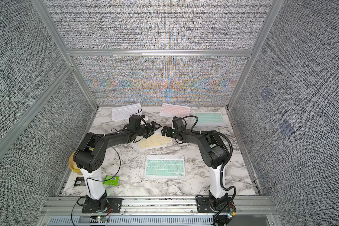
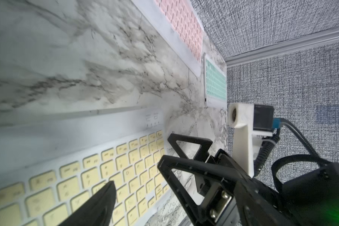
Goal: Stack the numeric keypads
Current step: Adjust the numeric keypad at the center of the board.
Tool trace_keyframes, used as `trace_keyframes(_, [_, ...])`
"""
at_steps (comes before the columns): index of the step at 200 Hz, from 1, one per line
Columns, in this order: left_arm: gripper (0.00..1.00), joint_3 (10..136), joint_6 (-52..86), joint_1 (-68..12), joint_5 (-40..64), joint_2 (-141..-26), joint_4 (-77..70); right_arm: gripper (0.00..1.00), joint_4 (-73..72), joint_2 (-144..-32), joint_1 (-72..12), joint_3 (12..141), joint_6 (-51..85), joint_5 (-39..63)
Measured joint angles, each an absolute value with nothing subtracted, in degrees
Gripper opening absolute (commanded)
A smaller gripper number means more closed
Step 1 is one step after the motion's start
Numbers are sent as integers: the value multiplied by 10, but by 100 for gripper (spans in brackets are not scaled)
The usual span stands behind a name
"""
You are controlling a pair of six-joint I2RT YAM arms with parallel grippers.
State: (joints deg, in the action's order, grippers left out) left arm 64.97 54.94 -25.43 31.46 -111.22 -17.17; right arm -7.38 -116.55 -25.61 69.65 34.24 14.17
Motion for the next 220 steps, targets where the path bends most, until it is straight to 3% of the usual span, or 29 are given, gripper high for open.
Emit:
trace_keyframes(68, [95, 618, 526, -236, 309, -1056, -135, 99, -47, -1138, -240, 674, 363, 163])
trace_keyframes(120, [97, 573, 451, -219, 176, -981, 22, 99, -19, -1128, -283, 669, 342, 119])
trace_keyframes(166, [97, 571, 424, -213, 117, -1011, 92, 99, -26, -1112, -334, 644, 334, 90])
trace_keyframes(220, [97, 631, 406, -212, 123, -1078, 62, 99, 26, -1090, -386, 643, 339, 55])
